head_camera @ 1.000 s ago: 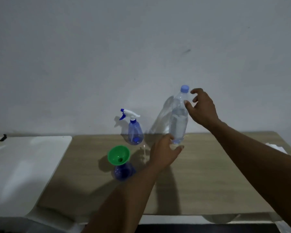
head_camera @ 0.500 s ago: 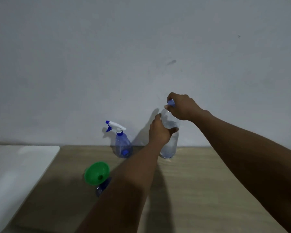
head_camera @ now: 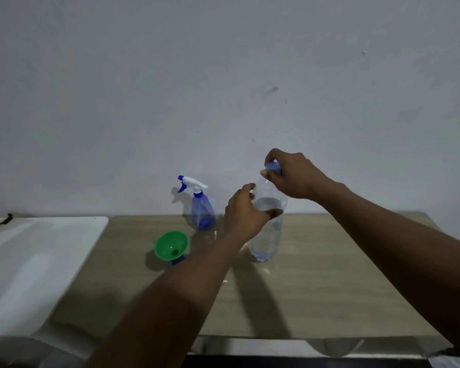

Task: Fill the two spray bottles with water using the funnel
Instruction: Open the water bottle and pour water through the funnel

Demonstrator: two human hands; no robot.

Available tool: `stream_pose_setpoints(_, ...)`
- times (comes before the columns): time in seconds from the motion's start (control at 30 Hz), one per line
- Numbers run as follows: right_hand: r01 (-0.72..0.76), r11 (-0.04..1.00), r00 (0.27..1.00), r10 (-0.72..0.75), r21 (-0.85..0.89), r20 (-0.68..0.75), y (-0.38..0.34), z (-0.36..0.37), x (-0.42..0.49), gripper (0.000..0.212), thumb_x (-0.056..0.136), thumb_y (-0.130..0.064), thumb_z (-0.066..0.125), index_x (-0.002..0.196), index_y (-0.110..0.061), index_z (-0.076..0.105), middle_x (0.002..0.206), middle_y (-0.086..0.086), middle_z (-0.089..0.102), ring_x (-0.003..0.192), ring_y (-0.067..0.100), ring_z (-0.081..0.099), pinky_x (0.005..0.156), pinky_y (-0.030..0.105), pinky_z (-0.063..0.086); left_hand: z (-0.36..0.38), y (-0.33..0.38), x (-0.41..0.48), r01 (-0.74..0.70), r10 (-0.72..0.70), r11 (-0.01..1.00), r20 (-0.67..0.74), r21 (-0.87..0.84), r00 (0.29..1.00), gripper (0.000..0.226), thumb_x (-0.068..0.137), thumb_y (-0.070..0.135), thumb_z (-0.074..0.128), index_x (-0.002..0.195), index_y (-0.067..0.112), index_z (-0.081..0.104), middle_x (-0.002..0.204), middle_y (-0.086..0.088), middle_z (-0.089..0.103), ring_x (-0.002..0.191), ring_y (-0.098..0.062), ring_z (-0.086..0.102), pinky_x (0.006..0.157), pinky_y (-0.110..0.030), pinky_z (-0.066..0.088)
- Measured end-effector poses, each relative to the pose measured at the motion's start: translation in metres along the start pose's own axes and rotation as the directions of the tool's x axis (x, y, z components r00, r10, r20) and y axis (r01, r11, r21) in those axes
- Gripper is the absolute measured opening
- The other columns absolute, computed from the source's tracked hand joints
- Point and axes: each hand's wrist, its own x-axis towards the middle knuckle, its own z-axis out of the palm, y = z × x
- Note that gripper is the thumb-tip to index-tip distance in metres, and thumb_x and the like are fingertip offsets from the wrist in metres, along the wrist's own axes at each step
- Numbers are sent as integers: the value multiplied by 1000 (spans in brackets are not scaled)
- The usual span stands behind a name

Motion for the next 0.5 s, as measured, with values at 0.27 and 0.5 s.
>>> stream_pose_setpoints(0.27, -50, 999, 998, 50, 8, -49, -22, 28, -42, 31, 97, -41, 57, 114, -16, 55, 78, -9, 53, 73, 14, 55, 62, 23, 38, -13, -28, -38, -22, 20, 999, 73, 30, 997, 100, 57, 69, 85, 138, 28, 45, 125, 6, 62, 110, -18, 62, 93, -39, 57)
stream_pose_setpoints(0.5, -184, 883, 982, 185, -431, -40, -49, 11, -25, 50, 91, -66, 47, 92, -16, 49, 83, 2, 52, 73, 23, 53, 65, 32, 42, -13, -18, -29, 4, -36, 993, 268, 118, 963, 115, 57, 78, 78, 149, 28, 29, 145, 2, 50, 133, -21, 50, 107, -40, 45)
